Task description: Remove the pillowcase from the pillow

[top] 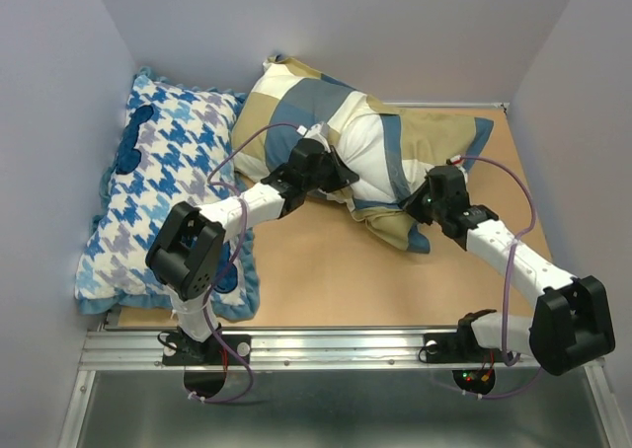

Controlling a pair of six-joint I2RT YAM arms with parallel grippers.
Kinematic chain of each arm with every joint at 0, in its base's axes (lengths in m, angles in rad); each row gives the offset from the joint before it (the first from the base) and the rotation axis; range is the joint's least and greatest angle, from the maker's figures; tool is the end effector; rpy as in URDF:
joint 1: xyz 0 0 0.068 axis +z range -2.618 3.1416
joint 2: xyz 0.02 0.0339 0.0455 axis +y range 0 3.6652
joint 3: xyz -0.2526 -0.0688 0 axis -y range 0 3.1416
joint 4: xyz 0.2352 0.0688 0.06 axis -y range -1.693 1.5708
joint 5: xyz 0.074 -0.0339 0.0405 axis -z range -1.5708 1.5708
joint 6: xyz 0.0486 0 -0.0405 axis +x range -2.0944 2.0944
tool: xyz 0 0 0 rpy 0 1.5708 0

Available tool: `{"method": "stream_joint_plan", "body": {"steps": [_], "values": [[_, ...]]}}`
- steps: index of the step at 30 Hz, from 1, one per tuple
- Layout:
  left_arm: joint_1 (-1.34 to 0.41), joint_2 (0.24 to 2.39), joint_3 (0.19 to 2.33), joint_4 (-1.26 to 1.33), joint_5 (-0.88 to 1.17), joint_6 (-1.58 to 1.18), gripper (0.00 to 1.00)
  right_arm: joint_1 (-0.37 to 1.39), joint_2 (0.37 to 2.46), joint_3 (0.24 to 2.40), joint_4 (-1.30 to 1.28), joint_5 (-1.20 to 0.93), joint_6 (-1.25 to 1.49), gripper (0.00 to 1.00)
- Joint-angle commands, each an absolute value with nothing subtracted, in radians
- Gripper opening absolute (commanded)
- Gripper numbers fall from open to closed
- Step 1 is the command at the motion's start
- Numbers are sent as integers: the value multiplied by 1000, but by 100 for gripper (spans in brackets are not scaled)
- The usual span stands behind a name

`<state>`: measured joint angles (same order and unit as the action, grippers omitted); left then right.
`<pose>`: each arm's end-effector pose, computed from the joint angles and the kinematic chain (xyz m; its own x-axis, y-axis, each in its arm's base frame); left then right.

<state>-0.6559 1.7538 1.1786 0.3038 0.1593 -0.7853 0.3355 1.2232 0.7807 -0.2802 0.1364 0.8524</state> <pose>0.3230 -0.2583 0.2516 -0.6616 -0.3717 -0.6512 0.3613 0.6030 -0.7112 0.2513 0.0806 0.2237 -0.5841 0.5862 -0.5614 0.3189 0.8018 0.5055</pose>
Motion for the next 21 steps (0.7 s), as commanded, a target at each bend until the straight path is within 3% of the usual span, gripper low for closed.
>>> {"method": "stream_joint_plan", "body": {"steps": [1,9,21], "values": [[-422,1559,1229,371,-173,-755,0,175,1236,661,-517,289,765,1],[-290,1386,1106,393,-152,-793,0,66,1241,655,-472,192,744,1],[-178,1165,1111,307,-175,-749,0,-96,1279,641,-407,106,689,0]]}}
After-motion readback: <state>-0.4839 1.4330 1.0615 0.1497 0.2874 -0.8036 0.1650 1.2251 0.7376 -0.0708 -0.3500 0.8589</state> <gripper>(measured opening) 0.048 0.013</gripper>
